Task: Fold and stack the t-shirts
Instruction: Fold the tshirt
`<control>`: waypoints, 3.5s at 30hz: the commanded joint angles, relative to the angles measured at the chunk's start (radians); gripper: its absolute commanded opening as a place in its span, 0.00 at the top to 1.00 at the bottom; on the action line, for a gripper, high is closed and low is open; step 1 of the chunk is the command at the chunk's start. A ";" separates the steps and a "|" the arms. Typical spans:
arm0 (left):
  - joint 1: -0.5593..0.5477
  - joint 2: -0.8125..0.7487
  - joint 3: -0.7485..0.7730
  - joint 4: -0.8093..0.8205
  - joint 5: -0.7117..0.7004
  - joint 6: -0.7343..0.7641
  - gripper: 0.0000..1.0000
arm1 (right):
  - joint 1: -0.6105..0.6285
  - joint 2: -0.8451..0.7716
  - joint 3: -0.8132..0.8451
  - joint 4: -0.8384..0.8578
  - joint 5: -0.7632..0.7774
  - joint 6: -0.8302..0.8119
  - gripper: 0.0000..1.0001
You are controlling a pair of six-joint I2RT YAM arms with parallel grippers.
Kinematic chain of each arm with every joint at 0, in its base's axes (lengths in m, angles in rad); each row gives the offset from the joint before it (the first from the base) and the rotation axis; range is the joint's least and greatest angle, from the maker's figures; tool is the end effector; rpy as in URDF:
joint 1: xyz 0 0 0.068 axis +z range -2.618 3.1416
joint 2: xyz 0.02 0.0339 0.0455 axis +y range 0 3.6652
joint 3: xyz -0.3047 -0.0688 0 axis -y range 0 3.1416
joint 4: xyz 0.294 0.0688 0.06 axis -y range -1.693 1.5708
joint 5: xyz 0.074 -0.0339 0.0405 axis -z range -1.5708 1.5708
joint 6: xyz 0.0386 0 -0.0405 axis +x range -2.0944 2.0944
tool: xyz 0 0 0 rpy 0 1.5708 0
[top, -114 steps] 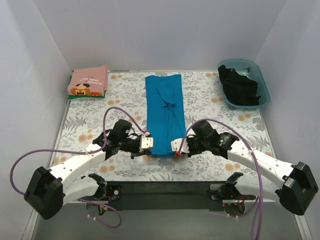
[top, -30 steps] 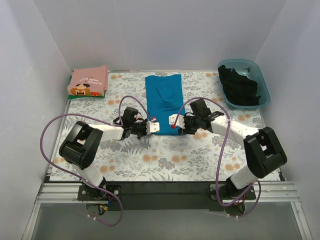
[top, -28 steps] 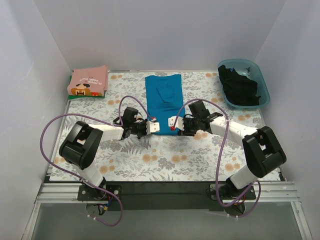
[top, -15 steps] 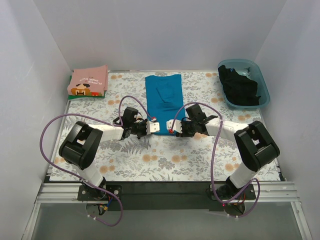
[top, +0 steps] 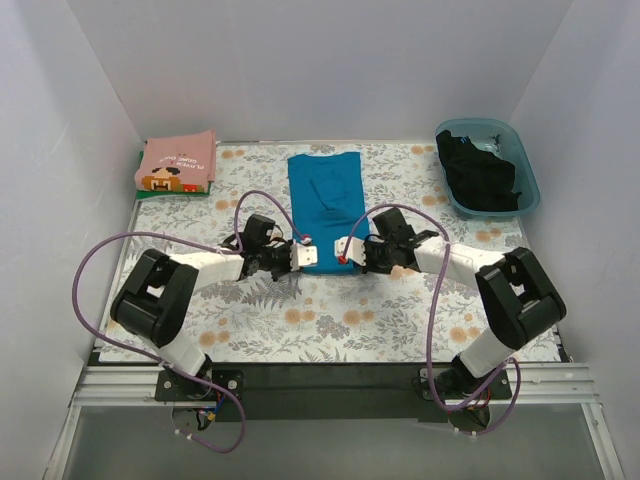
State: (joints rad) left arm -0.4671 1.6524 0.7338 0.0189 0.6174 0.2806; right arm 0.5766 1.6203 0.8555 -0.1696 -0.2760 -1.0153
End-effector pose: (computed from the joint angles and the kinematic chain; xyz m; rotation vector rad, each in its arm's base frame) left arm 0.2904 -0.1715 0.1373 1.1274 2.1414 -0.8418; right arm 0.2917 0.2022 0.1682 -1.8361 1.6403 0.1571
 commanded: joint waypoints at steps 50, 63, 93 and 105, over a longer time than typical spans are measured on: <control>0.177 0.126 0.331 -0.352 0.205 -0.250 1.00 | -0.077 0.273 0.440 -0.406 -0.253 0.063 0.99; 0.070 -0.324 -0.024 -0.518 0.312 -0.273 0.63 | -0.052 0.007 0.296 -0.548 -0.515 0.375 0.55; -0.200 0.003 0.136 -0.197 0.051 -0.330 0.62 | -0.075 0.602 0.631 -0.409 -0.758 0.738 0.81; -0.199 0.026 0.177 -0.195 0.033 -0.324 0.60 | -0.063 0.615 0.596 -0.404 -0.720 0.713 0.84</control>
State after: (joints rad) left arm -0.6632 1.6669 0.8783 -0.1970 0.6460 -0.0593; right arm 0.5060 2.2284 1.4696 -0.5873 -1.0058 -0.2874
